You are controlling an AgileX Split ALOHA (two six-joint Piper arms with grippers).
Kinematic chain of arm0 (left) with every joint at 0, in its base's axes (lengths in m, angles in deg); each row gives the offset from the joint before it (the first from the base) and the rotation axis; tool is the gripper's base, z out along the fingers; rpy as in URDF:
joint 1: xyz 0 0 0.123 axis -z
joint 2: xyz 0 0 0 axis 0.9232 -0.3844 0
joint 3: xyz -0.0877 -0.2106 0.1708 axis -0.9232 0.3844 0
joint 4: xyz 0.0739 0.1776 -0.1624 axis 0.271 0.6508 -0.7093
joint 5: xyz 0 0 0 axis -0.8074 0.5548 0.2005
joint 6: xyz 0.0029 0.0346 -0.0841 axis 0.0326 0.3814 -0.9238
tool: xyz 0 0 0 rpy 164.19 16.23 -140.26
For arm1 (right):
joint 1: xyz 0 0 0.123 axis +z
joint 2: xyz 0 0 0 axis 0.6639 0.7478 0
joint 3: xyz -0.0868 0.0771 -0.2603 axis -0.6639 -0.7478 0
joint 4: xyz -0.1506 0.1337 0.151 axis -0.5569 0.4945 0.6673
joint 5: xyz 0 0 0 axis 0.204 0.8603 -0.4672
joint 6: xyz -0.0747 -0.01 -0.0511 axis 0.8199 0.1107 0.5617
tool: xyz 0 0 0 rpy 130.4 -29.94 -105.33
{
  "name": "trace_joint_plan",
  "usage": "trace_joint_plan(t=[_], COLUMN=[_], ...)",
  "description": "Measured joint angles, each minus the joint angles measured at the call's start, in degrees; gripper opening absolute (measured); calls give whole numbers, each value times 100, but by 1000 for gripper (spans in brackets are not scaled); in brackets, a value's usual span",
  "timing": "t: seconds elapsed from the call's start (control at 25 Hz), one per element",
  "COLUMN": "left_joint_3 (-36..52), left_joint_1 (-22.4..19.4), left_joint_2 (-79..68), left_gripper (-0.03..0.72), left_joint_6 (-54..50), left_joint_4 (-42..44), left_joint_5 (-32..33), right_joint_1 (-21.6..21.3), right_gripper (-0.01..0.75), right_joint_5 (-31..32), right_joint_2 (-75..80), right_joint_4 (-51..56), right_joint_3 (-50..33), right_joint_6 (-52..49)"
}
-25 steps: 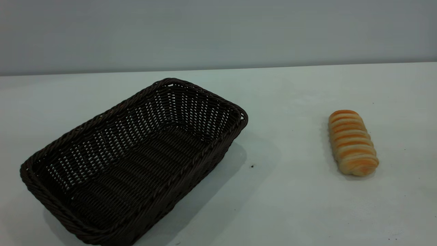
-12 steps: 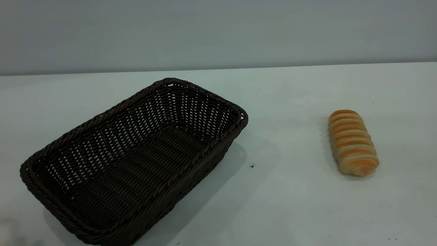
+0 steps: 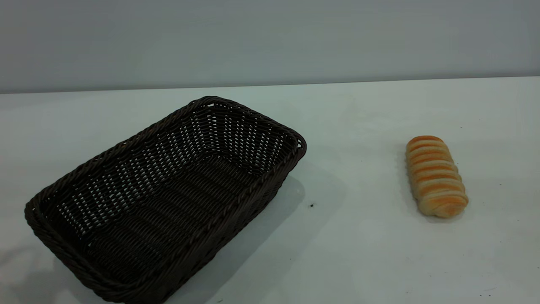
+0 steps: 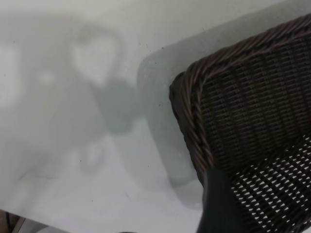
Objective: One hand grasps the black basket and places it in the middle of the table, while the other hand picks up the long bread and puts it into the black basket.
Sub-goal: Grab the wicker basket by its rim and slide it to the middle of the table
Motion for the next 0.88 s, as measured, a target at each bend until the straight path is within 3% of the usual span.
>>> trace_joint_plan(t=[0.16, 0.48, 0.88], left_joint_3=[0, 67, 423], left_joint_1=[61, 700, 765], left_joint_2=[-130, -694, -1315], left_gripper=[513, 513, 513], left_joint_6=[12, 12, -9], left_joint_4=[-118, -424, -460], left_joint_5=[-190, -608, -1036], right_joint_1=[0, 0, 0], right_gripper=[475, 475, 475], right_joint_5=[-15, 49, 117], right_joint_2=[0, 0, 0], right_joint_4=[0, 5, 5], right_joint_3=[0, 0, 0], right_joint_6=[5, 5, 7])
